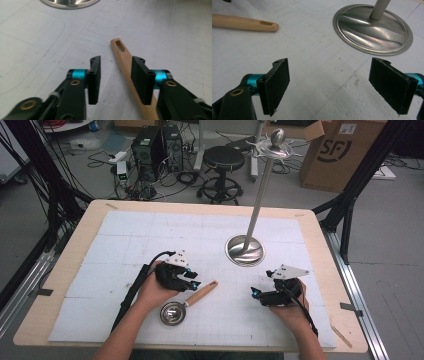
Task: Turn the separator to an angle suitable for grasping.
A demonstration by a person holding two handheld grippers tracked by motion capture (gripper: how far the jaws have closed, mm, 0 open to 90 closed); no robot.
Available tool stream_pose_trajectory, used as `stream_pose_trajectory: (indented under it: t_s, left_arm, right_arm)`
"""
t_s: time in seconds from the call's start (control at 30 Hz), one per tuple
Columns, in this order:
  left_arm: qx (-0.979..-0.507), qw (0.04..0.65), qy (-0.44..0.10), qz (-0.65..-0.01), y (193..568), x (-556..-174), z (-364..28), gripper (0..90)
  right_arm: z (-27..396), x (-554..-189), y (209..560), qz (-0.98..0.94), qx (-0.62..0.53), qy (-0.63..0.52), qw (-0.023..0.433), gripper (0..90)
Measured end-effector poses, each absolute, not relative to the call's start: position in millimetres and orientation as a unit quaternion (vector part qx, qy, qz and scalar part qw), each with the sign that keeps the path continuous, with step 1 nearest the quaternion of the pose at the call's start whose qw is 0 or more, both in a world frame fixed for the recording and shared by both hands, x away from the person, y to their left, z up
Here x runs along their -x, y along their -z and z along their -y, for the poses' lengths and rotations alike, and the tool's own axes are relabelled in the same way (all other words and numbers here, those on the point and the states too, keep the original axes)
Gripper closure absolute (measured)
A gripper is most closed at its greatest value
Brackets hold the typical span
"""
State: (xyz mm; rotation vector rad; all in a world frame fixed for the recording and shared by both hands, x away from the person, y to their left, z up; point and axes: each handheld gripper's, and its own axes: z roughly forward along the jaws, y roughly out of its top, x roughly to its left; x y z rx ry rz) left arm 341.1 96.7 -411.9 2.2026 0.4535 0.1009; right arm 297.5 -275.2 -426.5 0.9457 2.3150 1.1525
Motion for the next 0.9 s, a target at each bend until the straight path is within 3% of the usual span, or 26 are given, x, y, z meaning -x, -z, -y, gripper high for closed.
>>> stream_pose_trajectory:
  t_s: [0.23, 0.43, 0.9]
  left_arm:
    - [-0.864, 0.458, -0.044, -0.202, 408, -331, -129, 46.5]
    - [-0.864, 0.461, -0.047, -0.197, 406, -327, -137, 43.7]
    - [-0.858, 0.466, -0.045, -0.209, 410, -321, -144, 24.5]
  right_arm:
    - [275, -298, 427, -0.827, -0.338, -0.405, 0.193, 15.7]
    - [274, -297, 428, -0.829, -0.337, -0.401, 0.193, 15.7]
    - [280, -297, 426, -0.821, -0.345, -0.412, 0.194, 15.7]
